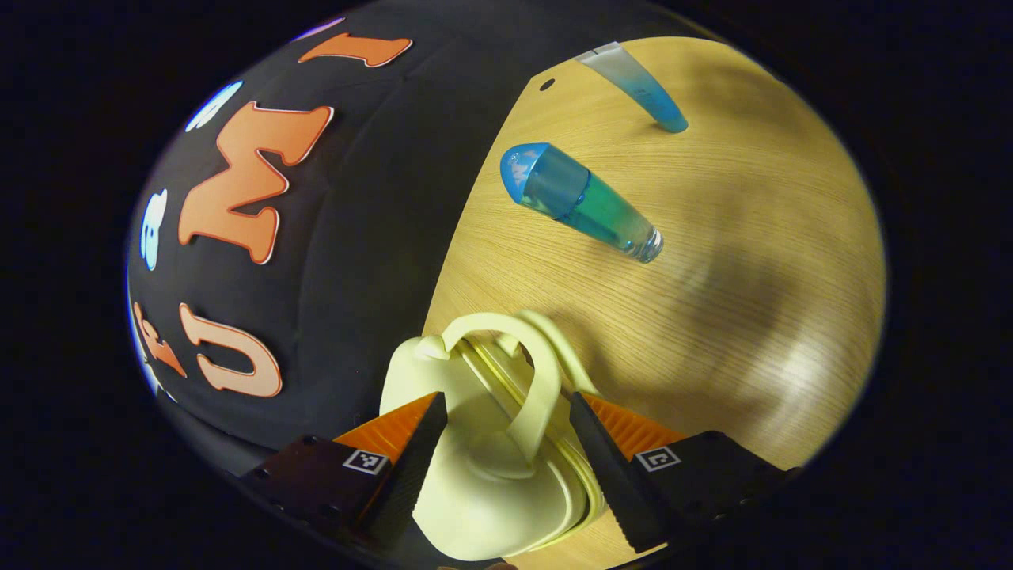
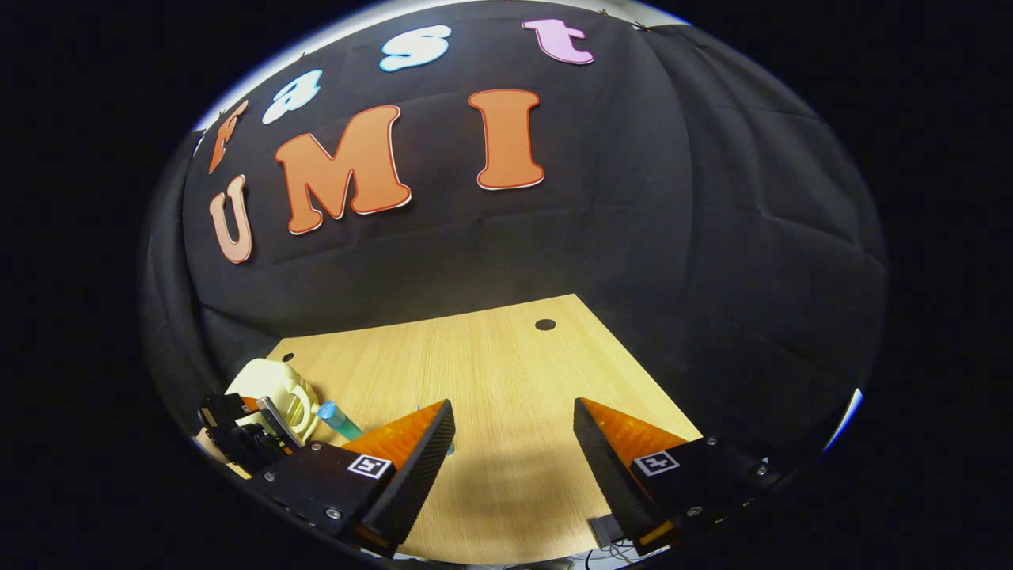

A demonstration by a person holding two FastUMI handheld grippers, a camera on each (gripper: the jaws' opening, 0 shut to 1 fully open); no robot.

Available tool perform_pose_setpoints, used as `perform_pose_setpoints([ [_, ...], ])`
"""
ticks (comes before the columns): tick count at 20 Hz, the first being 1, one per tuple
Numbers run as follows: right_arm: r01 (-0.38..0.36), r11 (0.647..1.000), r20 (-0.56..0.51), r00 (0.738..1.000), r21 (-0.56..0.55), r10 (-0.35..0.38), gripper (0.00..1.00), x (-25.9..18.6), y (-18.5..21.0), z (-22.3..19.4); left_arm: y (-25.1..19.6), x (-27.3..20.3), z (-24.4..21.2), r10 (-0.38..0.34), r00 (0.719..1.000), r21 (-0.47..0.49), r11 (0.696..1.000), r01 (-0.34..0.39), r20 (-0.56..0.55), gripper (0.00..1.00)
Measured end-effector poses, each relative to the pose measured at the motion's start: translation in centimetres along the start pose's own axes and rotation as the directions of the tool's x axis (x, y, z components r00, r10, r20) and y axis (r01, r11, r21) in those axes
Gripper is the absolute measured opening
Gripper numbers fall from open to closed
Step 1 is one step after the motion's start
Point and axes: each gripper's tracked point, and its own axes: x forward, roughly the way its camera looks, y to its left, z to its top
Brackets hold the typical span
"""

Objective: First open the suitcase, pack the skin care products into it, and then close the suitcase.

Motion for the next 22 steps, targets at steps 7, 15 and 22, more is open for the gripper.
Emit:
perform_pose_setpoints([
  [7,-0.018,1.000,-0.001,1.000,0.000,0.018,0.96,1.2,0.8,0.6,-1.2,2.0,0.1,-0.037,0.998,0.112,0.993,0.044,-0.058,0.11],
  [15,-0.051,0.999,0.012,0.999,-0.007,0.051,0.95,1.7,2.8,0.8,0.0,0.4,0.5,-0.140,0.989,-0.149,0.980,0.132,-0.051,0.04],
  [22,-0.113,0.993,0.052,0.992,-0.015,0.114,0.95,1.3,8.4,2.2,0.9,-0.5,1.4,-0.232,0.967,-0.532,0.808,0.252,0.105,0.04],
])
